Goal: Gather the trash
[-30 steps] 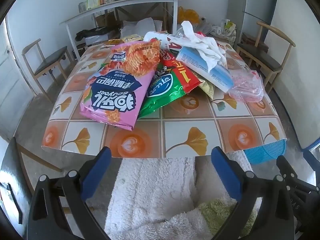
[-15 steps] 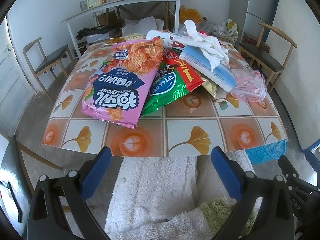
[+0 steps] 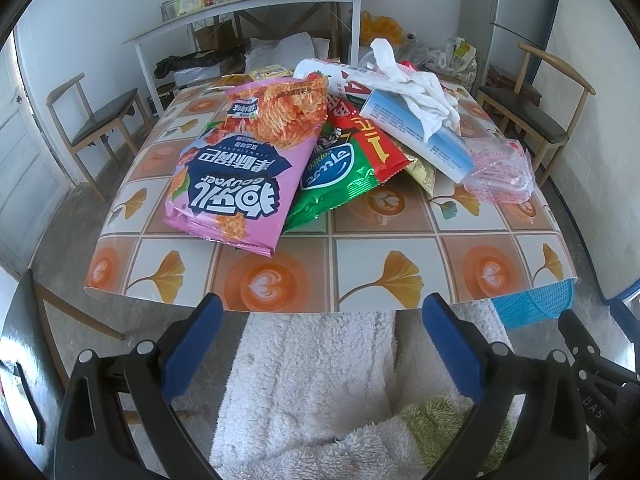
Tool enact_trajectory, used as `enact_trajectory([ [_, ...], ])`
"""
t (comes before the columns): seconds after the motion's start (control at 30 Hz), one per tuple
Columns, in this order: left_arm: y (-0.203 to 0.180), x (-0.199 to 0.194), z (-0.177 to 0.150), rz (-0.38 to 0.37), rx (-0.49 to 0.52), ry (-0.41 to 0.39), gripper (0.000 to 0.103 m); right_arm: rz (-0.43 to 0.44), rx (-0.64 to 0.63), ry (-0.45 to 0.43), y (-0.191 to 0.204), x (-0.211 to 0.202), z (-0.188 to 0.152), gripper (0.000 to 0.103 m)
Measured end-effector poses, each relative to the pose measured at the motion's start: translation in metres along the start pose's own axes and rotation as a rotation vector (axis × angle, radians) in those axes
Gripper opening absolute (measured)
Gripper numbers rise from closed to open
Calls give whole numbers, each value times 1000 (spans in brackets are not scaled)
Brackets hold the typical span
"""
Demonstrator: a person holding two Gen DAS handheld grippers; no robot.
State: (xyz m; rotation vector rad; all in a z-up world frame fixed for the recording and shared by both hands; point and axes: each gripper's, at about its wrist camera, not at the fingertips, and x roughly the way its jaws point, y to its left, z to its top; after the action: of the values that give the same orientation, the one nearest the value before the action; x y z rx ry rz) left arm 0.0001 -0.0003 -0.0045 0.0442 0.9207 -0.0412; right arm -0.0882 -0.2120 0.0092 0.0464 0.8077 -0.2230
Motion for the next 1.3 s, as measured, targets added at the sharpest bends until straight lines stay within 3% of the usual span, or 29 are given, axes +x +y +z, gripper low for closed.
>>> enact_trajectory([
  [1.3,8,6,-7,-1,0,16,97,3,14,5,1,5,2,95],
])
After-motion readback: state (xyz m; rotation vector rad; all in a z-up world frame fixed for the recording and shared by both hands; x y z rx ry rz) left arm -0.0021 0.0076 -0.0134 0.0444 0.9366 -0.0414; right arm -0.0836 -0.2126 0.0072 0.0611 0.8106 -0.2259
